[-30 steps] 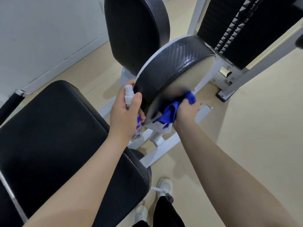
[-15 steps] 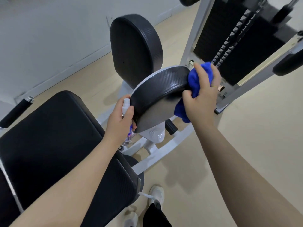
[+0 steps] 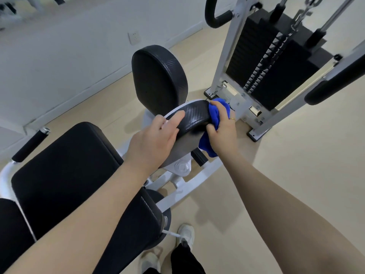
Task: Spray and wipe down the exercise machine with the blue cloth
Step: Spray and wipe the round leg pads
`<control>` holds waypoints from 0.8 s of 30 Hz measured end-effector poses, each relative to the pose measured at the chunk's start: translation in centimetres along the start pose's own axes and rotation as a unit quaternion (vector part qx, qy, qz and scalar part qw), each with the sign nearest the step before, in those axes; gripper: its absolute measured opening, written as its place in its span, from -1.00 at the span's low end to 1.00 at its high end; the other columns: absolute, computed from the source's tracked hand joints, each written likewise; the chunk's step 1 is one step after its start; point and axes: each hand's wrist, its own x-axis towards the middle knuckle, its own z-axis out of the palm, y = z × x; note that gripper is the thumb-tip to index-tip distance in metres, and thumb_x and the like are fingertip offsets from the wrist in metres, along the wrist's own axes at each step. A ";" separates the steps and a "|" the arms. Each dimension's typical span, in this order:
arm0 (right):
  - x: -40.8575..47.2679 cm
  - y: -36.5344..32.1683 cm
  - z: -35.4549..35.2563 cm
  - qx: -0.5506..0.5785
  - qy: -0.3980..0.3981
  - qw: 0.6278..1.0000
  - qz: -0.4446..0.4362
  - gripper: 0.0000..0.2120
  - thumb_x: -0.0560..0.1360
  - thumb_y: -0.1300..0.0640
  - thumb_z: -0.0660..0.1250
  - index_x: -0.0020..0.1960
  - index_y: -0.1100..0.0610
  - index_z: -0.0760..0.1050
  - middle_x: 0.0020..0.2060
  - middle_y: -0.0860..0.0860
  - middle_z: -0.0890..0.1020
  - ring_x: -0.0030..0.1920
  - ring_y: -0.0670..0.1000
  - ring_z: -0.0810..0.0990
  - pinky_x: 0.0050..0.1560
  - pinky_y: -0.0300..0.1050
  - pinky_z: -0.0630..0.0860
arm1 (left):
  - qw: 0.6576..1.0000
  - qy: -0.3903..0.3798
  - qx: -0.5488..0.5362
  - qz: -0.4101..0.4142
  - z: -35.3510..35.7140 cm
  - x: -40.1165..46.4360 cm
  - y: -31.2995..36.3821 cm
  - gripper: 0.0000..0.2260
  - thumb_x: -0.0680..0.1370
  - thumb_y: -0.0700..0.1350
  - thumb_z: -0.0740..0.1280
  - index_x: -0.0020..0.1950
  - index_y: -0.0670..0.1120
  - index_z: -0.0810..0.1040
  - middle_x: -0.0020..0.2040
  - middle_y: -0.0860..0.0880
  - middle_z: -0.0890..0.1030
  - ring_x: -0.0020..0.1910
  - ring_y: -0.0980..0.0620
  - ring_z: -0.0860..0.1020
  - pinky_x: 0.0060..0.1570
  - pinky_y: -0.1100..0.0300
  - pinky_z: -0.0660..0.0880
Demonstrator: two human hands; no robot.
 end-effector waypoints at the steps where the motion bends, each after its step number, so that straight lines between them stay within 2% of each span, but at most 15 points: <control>1: -0.1 0.1 0.0 -0.001 0.000 1.000 0.001 -0.45 0.44 0.30 0.21 0.37 -0.06 0.30 0.34 0.09 0.29 0.10 0.01 0.37 0.16 -0.18 0.28 | 0.999 -0.001 0.031 0.015 0.0 0.5 0.3 -0.66 0.55 -0.08 0.12 0.32 -0.04 0.29 -0.28 -0.11 0.43 -0.53 0.00 0.24 -0.55 0.31 0.13; 4: -0.2 0.1 -0.3 -0.011 0.003 1.000 0.018 -0.45 0.44 0.29 0.21 0.38 -0.06 0.29 0.35 0.09 0.27 0.09 -0.02 0.33 0.19 -0.14 0.31 | 0.998 -0.002 0.062 0.030 -0.3 1.7 1.1 -0.69 0.53 -0.12 0.15 0.27 -0.05 0.32 -0.31 -0.10 0.43 -0.55 0.00 0.19 -0.56 0.30 0.16; 8: -0.5 0.3 -0.4 -0.013 0.017 0.999 0.045 -0.45 0.44 0.28 0.21 0.38 -0.08 0.29 0.32 0.09 0.26 0.13 0.08 0.39 0.17 -0.09 0.35 | 0.999 -0.017 0.046 0.006 -0.8 3.4 1.6 -0.76 0.53 -0.09 0.07 0.18 -0.06 0.33 -0.35 -0.09 0.40 -0.57 -0.01 0.15 -0.57 0.36 0.00; 11: -0.6 0.4 -0.5 -0.011 0.028 0.998 0.054 -0.45 0.44 0.28 0.20 0.39 -0.06 0.28 0.32 0.11 0.26 0.15 0.14 0.42 0.23 -0.03 0.37 | 0.997 -0.037 0.065 0.021 -0.7 4.1 1.7 -0.80 0.53 -0.13 0.13 0.14 -0.09 0.37 -0.34 -0.12 0.43 -0.57 -0.02 0.14 -0.53 0.40 -0.03; 14: -0.9 0.4 -0.5 -0.019 0.037 0.997 0.068 -0.45 0.46 0.27 0.20 0.40 -0.06 0.26 0.33 0.11 0.25 0.18 0.16 0.42 0.25 0.06 0.39 | 0.998 -0.031 0.051 0.014 -0.1 4.2 1.1 -0.81 0.51 -0.22 0.24 0.12 -0.15 0.44 -0.34 -0.16 0.44 -0.59 -0.05 0.15 -0.54 0.36 0.04; 18: -1.2 0.3 -0.7 -0.015 0.041 0.996 0.072 -0.44 0.47 0.27 0.18 0.41 -0.07 0.23 0.33 0.10 0.24 0.21 0.14 0.40 0.26 0.06 0.38 | 0.999 -0.031 0.024 -0.002 -0.1 3.7 0.2 -0.75 0.53 -0.06 0.03 0.16 -0.06 0.35 -0.29 -0.12 0.45 -0.57 -0.10 0.23 -0.56 0.25 0.18; 21: -1.5 0.5 -1.0 -0.016 0.041 0.997 0.071 -0.44 0.47 0.27 0.18 0.42 -0.08 0.22 0.34 0.10 0.23 0.19 0.12 0.40 0.24 0.02 0.38 | 0.991 -0.105 0.000 -0.085 0.5 1.6 -1.8 -0.75 0.60 -0.05 0.06 0.26 0.00 0.30 -0.11 -0.11 0.52 -0.37 -0.20 0.45 -0.43 0.08 0.38; 24: -1.5 0.7 -0.9 -0.013 0.054 0.997 0.058 -0.44 0.46 0.29 0.19 0.40 -0.07 0.23 0.34 0.10 0.24 0.16 0.12 0.42 0.21 -0.01 0.38 | 0.982 -0.125 -0.033 -0.141 1.2 -0.2 -2.9 -0.79 0.61 -0.09 0.12 0.23 -0.04 0.36 0.00 -0.09 0.56 -0.20 -0.20 0.51 -0.25 0.05 0.41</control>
